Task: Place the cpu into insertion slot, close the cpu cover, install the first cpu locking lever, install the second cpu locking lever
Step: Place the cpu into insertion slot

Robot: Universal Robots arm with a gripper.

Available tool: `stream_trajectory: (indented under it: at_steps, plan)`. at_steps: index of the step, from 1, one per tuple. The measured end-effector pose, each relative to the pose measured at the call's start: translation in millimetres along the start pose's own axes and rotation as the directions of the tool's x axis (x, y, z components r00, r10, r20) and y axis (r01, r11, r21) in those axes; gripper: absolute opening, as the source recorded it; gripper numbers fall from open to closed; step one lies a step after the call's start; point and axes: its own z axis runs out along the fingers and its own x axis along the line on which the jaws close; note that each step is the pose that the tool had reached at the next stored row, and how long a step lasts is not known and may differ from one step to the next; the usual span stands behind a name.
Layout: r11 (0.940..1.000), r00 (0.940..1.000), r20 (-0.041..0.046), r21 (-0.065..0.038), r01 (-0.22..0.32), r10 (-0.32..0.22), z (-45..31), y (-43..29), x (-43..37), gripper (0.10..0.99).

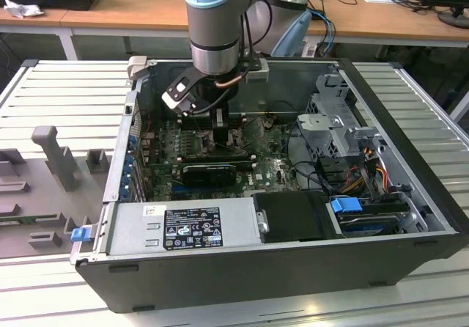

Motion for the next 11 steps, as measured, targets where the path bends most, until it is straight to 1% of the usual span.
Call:
stream_trajectory:
  at_steps: [5,9,11]
  plan:
    - [1.0,1.0,0.0,0.0,0.0,0.0,5.1,-0.5,0.9,0.533]
    - [1.0,1.0,0.0,0.001,0.0,0.0,7.6,-0.7,2.2,0.533]
    - [1.0,1.0,0.0,0.002,0.0,0.0,10.5,-0.9,2.9,0.533]
